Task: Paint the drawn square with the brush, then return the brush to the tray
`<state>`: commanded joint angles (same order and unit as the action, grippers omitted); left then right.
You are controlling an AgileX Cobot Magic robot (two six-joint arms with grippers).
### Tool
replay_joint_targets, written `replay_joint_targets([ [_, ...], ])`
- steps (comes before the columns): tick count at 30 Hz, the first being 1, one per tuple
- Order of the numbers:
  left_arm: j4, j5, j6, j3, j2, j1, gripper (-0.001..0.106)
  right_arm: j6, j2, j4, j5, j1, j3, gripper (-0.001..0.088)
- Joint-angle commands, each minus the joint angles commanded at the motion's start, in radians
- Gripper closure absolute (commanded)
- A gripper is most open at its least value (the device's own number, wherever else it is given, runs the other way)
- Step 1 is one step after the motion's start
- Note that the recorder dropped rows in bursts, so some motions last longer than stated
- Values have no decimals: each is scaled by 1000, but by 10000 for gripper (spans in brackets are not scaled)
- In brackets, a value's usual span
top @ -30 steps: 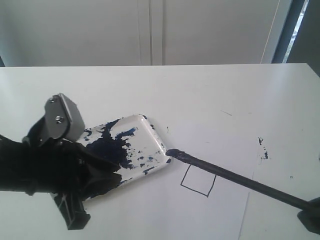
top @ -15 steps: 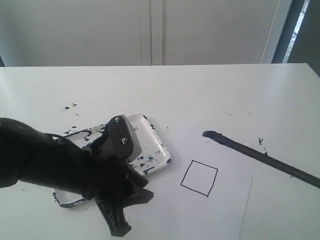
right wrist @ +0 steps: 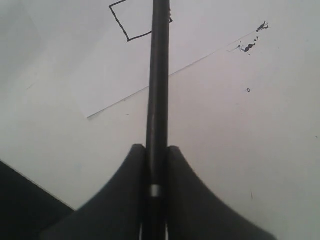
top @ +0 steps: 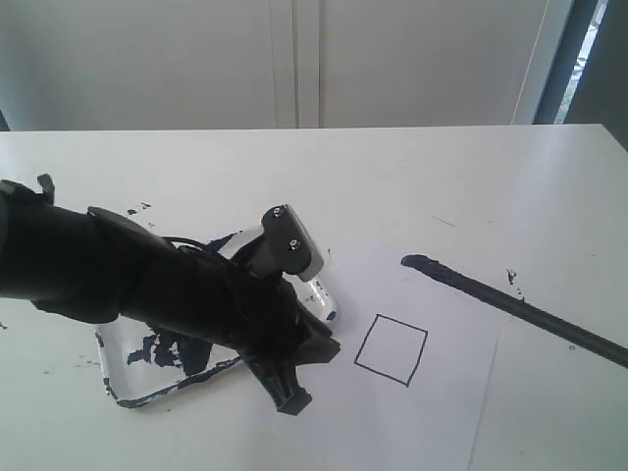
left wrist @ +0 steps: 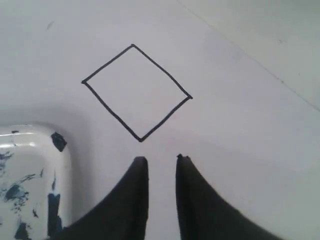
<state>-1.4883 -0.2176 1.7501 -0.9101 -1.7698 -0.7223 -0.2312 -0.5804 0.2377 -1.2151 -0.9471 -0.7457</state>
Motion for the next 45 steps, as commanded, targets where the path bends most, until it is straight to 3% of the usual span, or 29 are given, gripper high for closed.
replay_joint_targets([
  [8, 0, -37, 11, -20, -57, 0, 1053, -8, 0, 0, 0, 0, 0, 868],
  [13, 0, 42, 40, -20, -59, 2, 1053, -15, 0, 0, 0, 0, 0, 868],
  [31, 6, 86, 63, -58, -125, 15, 1053, -15, 0, -2, -6, 0, 0, 868],
  [36, 2, 48, 36, -69, -125, 120, 1053, -15, 0, 0, -6, 0, 0, 868],
  [39, -1, -71, 17, -69, -125, 189, 1053, -15, 0, 0, -6, 0, 0, 868],
  [45, 27, -225, 17, -80, -66, 149, 1053, -15, 0, 2, -6, 0, 0, 868],
])
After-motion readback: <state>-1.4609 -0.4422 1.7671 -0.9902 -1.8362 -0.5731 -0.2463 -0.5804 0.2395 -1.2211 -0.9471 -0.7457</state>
